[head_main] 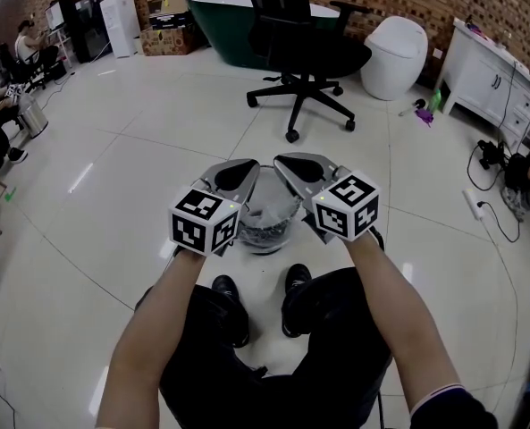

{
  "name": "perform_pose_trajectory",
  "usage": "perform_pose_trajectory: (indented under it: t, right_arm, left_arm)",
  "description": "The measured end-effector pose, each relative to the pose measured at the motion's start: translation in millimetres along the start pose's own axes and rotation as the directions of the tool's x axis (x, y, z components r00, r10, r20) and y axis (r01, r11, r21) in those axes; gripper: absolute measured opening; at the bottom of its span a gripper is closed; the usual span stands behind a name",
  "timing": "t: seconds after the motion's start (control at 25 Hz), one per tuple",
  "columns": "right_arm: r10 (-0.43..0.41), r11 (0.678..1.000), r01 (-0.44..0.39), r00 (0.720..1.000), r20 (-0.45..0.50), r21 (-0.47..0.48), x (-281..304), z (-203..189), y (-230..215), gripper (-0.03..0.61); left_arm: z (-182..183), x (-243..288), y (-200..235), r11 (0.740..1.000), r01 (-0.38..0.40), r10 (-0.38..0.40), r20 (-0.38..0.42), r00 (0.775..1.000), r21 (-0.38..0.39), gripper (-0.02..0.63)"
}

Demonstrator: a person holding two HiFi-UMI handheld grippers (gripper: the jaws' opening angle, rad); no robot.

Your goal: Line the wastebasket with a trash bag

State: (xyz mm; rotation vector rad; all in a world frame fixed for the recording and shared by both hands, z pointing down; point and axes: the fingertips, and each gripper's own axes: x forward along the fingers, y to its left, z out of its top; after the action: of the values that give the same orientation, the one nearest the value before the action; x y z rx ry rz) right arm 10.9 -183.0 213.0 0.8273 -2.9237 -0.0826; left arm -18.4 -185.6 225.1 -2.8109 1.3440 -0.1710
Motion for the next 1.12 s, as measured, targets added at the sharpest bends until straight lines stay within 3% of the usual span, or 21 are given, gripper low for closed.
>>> perform_pose_trajectory:
  t: [1.12]
  right_arm:
    - [0.023,1.000,-0.023,1.000,0.017,0.005,2.1,2.8,2.5,0.000]
  left_arm:
    - [-1.8,3.9,9.2,0.998,-0.017,0.018,0.021,1.000,-0.055,0.011]
